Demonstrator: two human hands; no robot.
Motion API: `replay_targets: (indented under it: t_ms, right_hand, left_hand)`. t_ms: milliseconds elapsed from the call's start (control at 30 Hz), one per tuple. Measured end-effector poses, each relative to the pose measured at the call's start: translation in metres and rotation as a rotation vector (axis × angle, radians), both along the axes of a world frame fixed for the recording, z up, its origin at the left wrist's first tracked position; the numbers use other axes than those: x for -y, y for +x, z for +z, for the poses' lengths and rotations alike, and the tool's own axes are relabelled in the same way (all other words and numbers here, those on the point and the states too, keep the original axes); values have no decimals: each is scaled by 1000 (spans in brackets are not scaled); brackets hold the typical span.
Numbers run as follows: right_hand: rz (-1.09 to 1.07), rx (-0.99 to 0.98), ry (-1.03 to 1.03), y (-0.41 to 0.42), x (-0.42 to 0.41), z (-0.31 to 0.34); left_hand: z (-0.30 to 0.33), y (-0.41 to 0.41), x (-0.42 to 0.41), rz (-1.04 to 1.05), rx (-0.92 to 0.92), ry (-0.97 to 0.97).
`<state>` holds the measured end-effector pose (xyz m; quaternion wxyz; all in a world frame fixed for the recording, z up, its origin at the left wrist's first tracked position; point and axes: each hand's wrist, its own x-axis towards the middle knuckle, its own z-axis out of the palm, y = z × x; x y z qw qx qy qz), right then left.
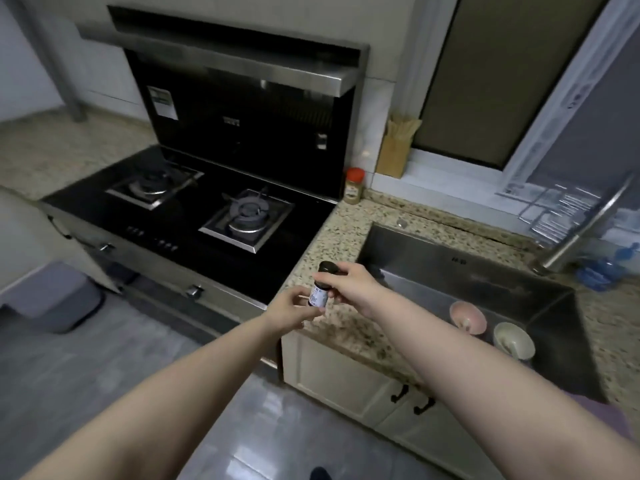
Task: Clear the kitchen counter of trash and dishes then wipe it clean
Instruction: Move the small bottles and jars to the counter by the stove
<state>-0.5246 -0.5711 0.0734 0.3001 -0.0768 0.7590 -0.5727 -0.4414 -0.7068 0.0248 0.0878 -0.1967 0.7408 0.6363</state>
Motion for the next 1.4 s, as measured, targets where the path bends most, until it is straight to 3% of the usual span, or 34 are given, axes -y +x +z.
replay_targets:
  t_ms: [333, 567, 1033, 1400]
  right_hand:
    - [523, 65, -41, -24, 176, 7]
    - [731, 6, -37, 5, 302, -2]
    - [771, -66, 0, 56, 523, 15]
    - [793, -78, 20, 32, 683, -6]
  left_hand:
    - [9, 30, 119, 564, -80, 79]
    - [8, 71, 221, 744, -86, 21]
    - [12, 131, 447, 794, -75, 23]
    - [4, 105, 596, 945, 8, 187]
